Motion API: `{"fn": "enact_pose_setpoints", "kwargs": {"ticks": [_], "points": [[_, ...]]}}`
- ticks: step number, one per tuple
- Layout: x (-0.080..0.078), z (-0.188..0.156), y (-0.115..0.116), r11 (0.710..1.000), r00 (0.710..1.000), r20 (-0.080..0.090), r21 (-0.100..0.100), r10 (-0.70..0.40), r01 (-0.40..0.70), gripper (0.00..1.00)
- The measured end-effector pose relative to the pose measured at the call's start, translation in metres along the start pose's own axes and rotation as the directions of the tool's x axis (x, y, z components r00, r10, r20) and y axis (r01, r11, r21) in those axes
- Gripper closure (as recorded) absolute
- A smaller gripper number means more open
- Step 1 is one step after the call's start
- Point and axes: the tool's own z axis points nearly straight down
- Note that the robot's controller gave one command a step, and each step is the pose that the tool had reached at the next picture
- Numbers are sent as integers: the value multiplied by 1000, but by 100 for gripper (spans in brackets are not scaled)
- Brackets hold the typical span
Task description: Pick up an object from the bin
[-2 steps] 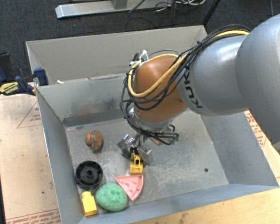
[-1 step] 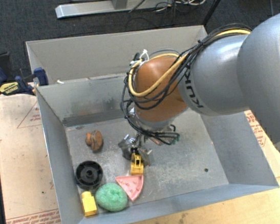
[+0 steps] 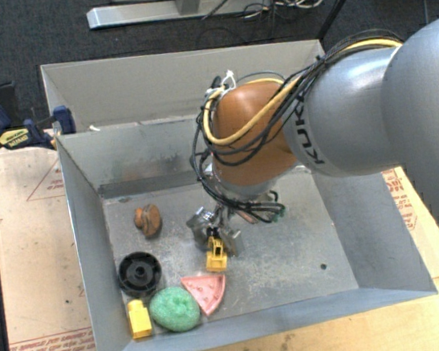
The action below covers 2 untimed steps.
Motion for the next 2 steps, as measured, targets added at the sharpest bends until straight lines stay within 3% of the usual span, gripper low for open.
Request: {"fn": "enact_pose_setpoints", "kwargs": {"ticks": [2], "points": [[-1,-37,0,1000,1000,4,2,1,-1,100]]}}
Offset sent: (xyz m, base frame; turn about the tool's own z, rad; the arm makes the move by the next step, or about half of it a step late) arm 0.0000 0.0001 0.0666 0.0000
